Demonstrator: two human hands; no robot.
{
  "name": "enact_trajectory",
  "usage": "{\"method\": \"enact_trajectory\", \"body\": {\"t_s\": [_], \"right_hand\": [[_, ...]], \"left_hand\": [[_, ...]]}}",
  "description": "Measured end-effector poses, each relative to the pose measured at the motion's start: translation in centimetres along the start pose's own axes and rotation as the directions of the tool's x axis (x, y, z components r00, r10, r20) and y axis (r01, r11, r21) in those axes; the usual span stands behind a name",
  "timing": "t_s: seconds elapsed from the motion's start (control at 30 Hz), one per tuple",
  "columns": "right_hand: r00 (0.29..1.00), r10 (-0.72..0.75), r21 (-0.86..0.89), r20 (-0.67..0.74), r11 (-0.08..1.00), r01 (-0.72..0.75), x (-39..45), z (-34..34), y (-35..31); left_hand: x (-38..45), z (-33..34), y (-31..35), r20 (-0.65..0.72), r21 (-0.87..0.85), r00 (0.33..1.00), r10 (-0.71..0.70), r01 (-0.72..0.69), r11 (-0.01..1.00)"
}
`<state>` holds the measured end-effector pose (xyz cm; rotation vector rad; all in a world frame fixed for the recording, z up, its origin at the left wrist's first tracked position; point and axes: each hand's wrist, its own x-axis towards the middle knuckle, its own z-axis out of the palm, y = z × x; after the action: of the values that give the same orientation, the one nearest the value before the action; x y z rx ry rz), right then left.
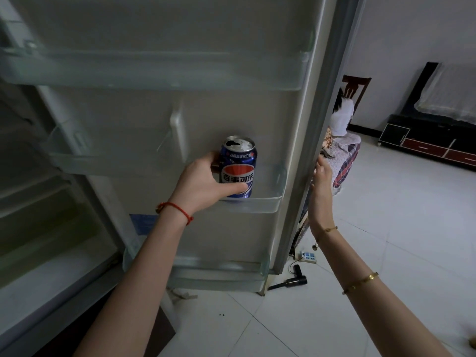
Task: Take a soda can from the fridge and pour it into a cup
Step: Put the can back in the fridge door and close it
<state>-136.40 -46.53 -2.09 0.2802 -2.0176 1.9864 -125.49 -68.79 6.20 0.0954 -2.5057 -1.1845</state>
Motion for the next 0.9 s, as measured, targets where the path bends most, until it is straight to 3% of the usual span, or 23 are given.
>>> {"method": "enact_trajectory", "body": {"t_s": [0.23, 0.43, 0.57, 0.7, 0.9], "right_hand": [[1.000, 0.012, 0.054, 0.003, 0.998, -0.012, 0.3, -0.1, -0.2], [0.997, 0.016, 0.070, 0.075, 0.997, -0.022, 0.3, -1.1, 0.0], [0.992, 0.002, 0.063, 0.130, 0.998, -0.010, 0.2, -1.7, 0.0], [0.984, -0.005, 0.076, 0.177, 0.997, -0.009, -0.4, -2.3, -0.2], [0.978, -0.009, 0.098, 0.210, 0.995, -0.012, -1.5, -3.2, -1.0]], "left_hand": [[0.2, 0.1, 0.3, 0.022, -0.009, 0.997, -0.067, 0.068, 0.998], [-1.3, 0.1, 1.9, -0.040, -0.011, 0.994, -0.105, 0.104, 0.994], [-4.1, 1.4, 2.4, -0.233, 0.048, 0.963, -0.135, 0.150, 0.988], [-7.9, 3.6, 3.2, -0.485, 0.087, 0.872, -0.063, 0.120, 0.989], [-12.4, 7.1, 4.2, -0.587, 0.063, 0.809, -0.010, 0.058, 0.996]]}}
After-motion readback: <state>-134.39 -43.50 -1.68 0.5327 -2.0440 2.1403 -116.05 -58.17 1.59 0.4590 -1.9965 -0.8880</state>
